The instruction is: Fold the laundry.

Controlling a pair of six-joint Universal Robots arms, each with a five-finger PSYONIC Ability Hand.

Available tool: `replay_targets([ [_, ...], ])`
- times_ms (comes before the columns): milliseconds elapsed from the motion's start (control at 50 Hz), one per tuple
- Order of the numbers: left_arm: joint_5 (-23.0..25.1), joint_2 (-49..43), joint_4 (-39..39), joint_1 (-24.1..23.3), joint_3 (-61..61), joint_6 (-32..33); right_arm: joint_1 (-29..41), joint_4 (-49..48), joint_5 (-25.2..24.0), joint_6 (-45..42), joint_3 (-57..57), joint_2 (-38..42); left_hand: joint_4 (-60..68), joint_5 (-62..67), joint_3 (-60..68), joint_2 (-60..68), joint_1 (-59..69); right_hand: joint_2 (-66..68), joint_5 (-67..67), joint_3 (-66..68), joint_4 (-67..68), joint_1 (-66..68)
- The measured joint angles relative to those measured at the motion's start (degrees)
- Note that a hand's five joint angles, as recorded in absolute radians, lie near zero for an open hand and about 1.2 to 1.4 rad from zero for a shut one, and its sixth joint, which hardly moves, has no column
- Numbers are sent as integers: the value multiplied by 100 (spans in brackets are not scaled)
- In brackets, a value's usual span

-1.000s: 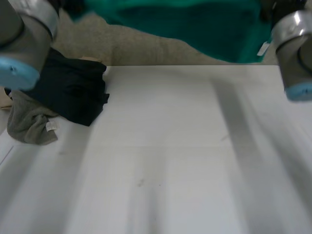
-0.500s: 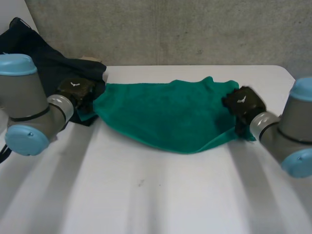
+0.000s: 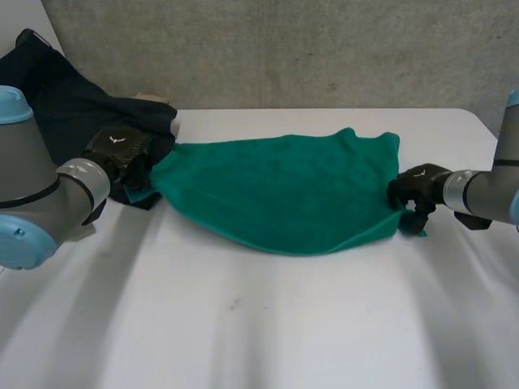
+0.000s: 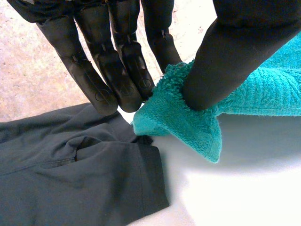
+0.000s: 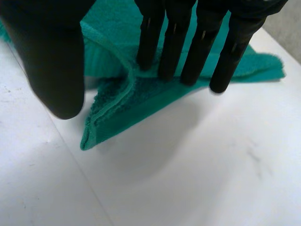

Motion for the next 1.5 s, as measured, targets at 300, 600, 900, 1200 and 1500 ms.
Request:
replay_targets([
  [300, 3, 644, -672, 141, -207, -76, -377, -905, 654, 1717, 1310, -1143, 0, 0, 0, 0, 0, 2962, 2871, 3005, 3064, 2638],
  [600, 469, 2219, -2753, 765, -498, 103, -1048, -54, 581, -88, 3072, -3989, 0, 0, 0, 0, 0, 2962, 3014, 3005, 3074, 2639],
  [900, -145, -25, -3192, 345, 295, 705, -402, -185, 1051, -1010, 2904, -2723, 0, 0, 0, 0, 0, 2962, 3041, 3005, 3075, 2639],
  [1200, -883, -2097, -3150, -186, 3830, -104, 206, -3433, 1542, -186, 997, -634, 0, 0, 0, 0, 0, 2962, 3040, 3037, 3076, 2639],
  [1500, -1681, -3679, -3144, -543, 6197, 272, 535, -3993, 1906, -513, -1569, 1516, -4212, -4073, -4238, -4296, -4635, -1500, -1464, -1346, -1286, -1703],
])
